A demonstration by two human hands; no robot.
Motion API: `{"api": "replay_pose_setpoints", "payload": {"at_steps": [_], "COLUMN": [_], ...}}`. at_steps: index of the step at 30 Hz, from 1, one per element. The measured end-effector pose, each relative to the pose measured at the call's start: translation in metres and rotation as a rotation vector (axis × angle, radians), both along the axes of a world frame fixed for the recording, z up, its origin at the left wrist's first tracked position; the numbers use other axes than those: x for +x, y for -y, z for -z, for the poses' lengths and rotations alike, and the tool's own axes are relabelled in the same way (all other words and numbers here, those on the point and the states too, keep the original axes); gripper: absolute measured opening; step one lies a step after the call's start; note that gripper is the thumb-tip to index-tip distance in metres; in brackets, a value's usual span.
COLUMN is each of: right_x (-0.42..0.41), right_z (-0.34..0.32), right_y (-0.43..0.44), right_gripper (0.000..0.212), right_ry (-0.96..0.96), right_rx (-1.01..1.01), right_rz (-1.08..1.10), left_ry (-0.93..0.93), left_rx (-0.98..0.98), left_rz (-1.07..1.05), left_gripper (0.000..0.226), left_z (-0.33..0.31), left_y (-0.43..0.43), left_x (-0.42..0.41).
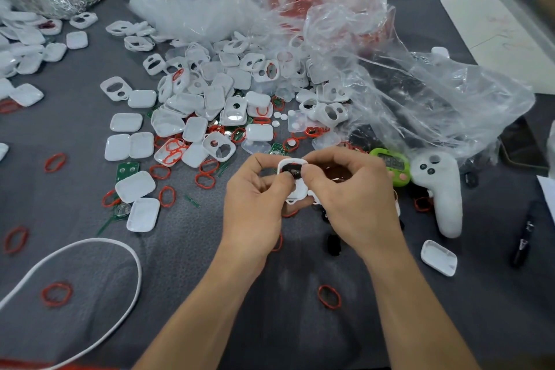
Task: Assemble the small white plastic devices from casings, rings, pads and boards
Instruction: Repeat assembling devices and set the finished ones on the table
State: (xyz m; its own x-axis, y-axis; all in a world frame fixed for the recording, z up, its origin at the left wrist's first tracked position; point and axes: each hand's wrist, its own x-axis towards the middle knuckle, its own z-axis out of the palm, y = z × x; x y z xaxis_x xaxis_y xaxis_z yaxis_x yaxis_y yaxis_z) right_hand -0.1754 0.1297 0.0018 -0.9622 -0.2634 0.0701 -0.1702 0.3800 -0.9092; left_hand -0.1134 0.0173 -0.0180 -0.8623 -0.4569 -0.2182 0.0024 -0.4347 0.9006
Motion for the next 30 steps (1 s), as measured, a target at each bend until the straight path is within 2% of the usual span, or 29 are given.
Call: {"api": "replay_pose_setpoints", "payload": {"at_steps": [4, 7, 12, 14, 17, 19, 22, 26, 30], "right_x": [0.0, -0.001, -0.002, -0.004, -0.011, -0.013, -0.008, -0.003, -0.007], "right_z": [-0.002, 0.0, 0.005, 0.006, 0.004, 0.002, 0.005, 0.008, 0.01], "right_y": [0.001, 0.002, 0.009, 0.011, 0.008, 0.005, 0.006, 0.003, -0.003], "right_gripper": [0.008, 0.013, 0.013, 0.014, 0.01, 0.013, 0.009, 0.009, 0.018], "right_ry": [0.028, 0.059, 0.069, 0.176, 0.39, 0.452, 0.493, 0.469, 0.692], "right_rx": [0.028, 0.007, -0.083, -0.204, -0.444, -0.544, -0.686, -0.72, -0.701], "right_rz": [-0.015, -0.019, 0.126, 0.126, 0.028, 0.007, 0.018, 0.076, -0.021], "left_ry": [-0.016, -0.033, -0.023, -0.008, -0.051, -0.069, -0.097, -0.048, 0.036], "left_rx": [-0.056, -0.107, -0.38, -0.46, -0.493, -0.471, -0.418, -0.443, -0.48], "left_rz": [0.022, 0.024, -0.054, -0.052, -0.007, 0.037, 0.022, -0.063, -0.121], "left_gripper": [0.021, 0.026, 0.023, 0.015, 0.032, 0.041, 0.036, 0.063, 0.069], "left_z": [-0.001, -0.003, -0.006, -0.006, -0.008, -0.009, -0.008, -0.009, -0.006], "left_y": [0.001, -0.001, -0.009, -0.008, -0.005, -0.006, -0.009, -0.015, -0.021], "left_x": [0.002, 0.002, -0.006, -0.007, -0.003, 0.0, -0.001, -0.004, -0.004]}}
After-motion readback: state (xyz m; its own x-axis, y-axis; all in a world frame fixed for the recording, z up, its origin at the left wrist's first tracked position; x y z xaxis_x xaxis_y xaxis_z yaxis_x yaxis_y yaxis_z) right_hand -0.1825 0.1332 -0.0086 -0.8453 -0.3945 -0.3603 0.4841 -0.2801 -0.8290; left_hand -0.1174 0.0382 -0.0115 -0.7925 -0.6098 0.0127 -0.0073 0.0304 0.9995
